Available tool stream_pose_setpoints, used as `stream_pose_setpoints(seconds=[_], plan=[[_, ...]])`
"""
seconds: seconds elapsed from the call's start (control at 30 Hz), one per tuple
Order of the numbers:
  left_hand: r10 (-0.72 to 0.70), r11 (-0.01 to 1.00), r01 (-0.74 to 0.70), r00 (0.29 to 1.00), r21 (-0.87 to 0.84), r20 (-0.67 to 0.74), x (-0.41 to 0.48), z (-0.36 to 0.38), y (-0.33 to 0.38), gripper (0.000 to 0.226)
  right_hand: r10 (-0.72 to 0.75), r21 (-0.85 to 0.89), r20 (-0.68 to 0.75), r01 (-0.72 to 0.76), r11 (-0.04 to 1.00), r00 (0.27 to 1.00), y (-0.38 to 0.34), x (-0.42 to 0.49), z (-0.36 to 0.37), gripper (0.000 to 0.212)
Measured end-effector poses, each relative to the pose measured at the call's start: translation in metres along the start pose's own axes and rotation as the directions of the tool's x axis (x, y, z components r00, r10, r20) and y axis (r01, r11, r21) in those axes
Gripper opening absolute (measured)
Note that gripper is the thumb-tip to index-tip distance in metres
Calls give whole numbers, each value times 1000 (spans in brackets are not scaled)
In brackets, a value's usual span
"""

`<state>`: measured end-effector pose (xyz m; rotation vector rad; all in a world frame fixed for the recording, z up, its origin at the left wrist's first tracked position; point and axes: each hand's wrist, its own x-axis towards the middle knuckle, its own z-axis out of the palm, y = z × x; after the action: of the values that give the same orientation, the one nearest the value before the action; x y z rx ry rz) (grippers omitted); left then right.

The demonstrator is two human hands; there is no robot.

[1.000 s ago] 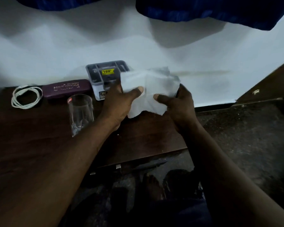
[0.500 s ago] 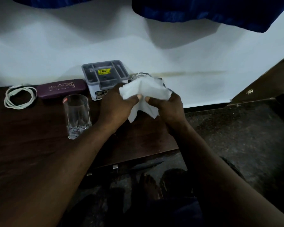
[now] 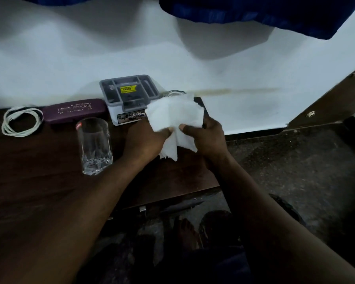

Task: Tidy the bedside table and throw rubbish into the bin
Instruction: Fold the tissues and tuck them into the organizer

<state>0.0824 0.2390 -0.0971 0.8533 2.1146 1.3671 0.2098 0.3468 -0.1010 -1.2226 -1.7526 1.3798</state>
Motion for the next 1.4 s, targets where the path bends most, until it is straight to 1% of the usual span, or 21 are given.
stream_pose_setpoints(seconds=[0.1,0.17,0.2,0.27,0.33,0.4,0.43,0.5,0.57,0.67,0.73,0.8,0.9,0.97,1.07,1.13,1.2,1.27,1.3,1.33,1.4], plan=[[-27,998,27,1000,65,3,1,2,-4,34,29,-36,-18,-29,999,999,5,-1,1,28],[-25,999,25,1000,40,-8,2,4,-1,30,37,-5,-45,-37,999,998,2,-1,0,23],[-30,1000,30,1000,-4,-8,2,4,0,26,44,16,-54,-43,999,998,0,0,0,27],[-83,981,82,997,-177,2,4,2,5,11,64,53,-53,-61,997,997,-6,0,0,39],[-155,892,169,986,-419,66,5,-3,12,10,136,185,-41,-126,975,990,-12,0,-1,40],[-218,718,300,954,-629,206,7,-8,17,24,262,394,10,-245,886,965,-17,0,-3,36],[-229,643,355,935,-679,272,8,-10,18,31,318,463,49,-303,833,947,-18,0,-3,37],[-209,554,410,911,-724,356,10,-14,17,43,385,538,112,-382,752,916,-17,2,-2,43],[-178,488,432,900,-759,398,10,-15,17,53,423,581,150,-425,693,894,-16,4,0,50],[-136,438,437,896,-786,423,6,-12,19,55,416,646,185,-429,631,890,-15,3,5,47],[-101,435,421,901,-796,421,1,-5,21,52,387,666,218,-426,612,896,-12,0,10,52],[-103,446,373,925,-814,367,-2,2,20,48,387,647,232,-439,623,892,-11,-5,14,58],[-217,460,286,954,-841,206,-1,4,17,36,383,603,263,-461,651,885,-14,-13,18,51],[-255,471,259,955,-843,151,3,0,16,25,360,565,275,-453,690,891,-19,-15,15,45],[-232,496,277,956,-823,181,8,-11,17,24,293,545,258,-389,743,921,-25,-5,-3,46],[-210,554,318,948,-769,241,13,-20,17,32,225,551,331,-381,742,917,-31,0,-17,44],[-221,646,352,935,-677,276,17,-28,15,39,191,526,422,-411,744,886,-32,0,-26,37],[-248,722,348,937,-598,246,16,-29,13,37,176,434,514,-432,791,840,-29,-4,-28,32],[-259,745,338,941,-574,219,14,-28,12,33,174,364,518,-400,841,838,-27,-6,-25,32],[-257,763,321,947,-561,193,11,-26,11,27,163,275,487,-328,904,858,-28,-9,-21,30],[-235,795,277,961,-540,147,9,-22,11,20,102,85,338,-138,987,936,-31,-12,-12,22]])
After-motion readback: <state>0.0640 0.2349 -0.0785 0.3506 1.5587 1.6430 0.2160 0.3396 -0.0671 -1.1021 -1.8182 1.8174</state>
